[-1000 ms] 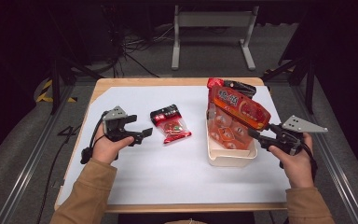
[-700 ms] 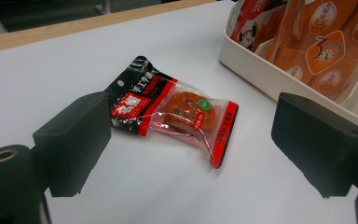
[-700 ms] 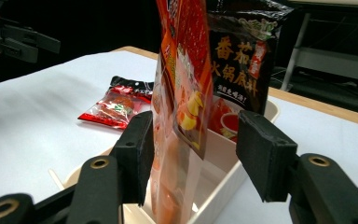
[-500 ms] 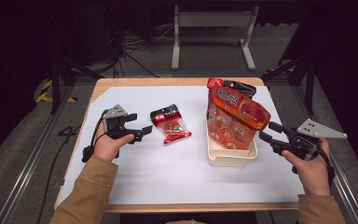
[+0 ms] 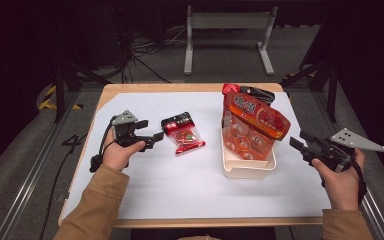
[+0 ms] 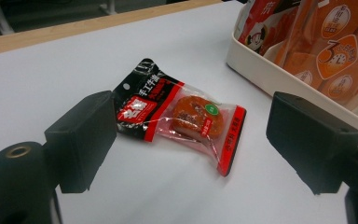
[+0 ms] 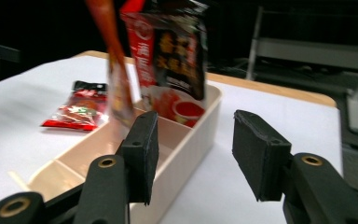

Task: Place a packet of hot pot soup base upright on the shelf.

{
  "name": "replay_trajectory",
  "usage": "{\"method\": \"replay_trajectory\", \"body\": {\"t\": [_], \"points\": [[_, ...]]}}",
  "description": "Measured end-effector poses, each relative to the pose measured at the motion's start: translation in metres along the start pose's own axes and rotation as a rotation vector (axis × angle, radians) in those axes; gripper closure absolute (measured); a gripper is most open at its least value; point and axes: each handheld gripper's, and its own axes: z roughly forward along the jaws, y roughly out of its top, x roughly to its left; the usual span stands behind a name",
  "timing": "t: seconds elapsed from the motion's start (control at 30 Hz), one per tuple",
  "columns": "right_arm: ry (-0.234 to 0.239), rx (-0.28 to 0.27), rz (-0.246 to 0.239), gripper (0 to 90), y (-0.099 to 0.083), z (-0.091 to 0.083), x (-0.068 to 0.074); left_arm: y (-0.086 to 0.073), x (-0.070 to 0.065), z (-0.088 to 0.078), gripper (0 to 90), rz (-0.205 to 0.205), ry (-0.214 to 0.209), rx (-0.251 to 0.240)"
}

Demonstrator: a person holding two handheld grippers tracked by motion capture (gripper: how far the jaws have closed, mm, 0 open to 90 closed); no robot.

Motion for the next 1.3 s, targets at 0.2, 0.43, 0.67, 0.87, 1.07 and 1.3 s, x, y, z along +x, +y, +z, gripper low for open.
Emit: {"method": "replay_trajectory", "body": {"t": [0.2, 0.43, 0.67, 0.87, 1.07, 1.3], "points": [[-0.036, 0.034, 0.052, 46.7, -0.005, 0.008, -0.006, 0.004, 0.000, 0.003, 16.3, -0.004, 0.000, 0.002], [-0.043, 0.069, 0.054, 45.9, -0.014, 0.022, -0.012, 0.007, 0.001, 0.010, 16.2, 0.017, 0.004, -0.001], [-0.028, 0.117, 0.049, 43.3, -0.021, 0.036, -0.014, 0.010, 0.005, 0.021, 16.2, 0.010, 0.006, 0.009], [-0.031, 0.117, 0.042, 42.9, -0.021, 0.040, -0.014, 0.010, 0.011, 0.033, 16.2, 0.000, 0.009, 0.007], [-0.017, 0.149, 0.048, 42.9, -0.022, 0.045, -0.016, 0.007, 0.020, 0.046, 16.9, -0.039, 0.013, -0.002], [-0.005, 0.192, 0.046, 40.1, -0.022, 0.050, -0.018, 0.002, 0.031, 0.064, 17.8, -0.082, 0.037, 0.010]]}}
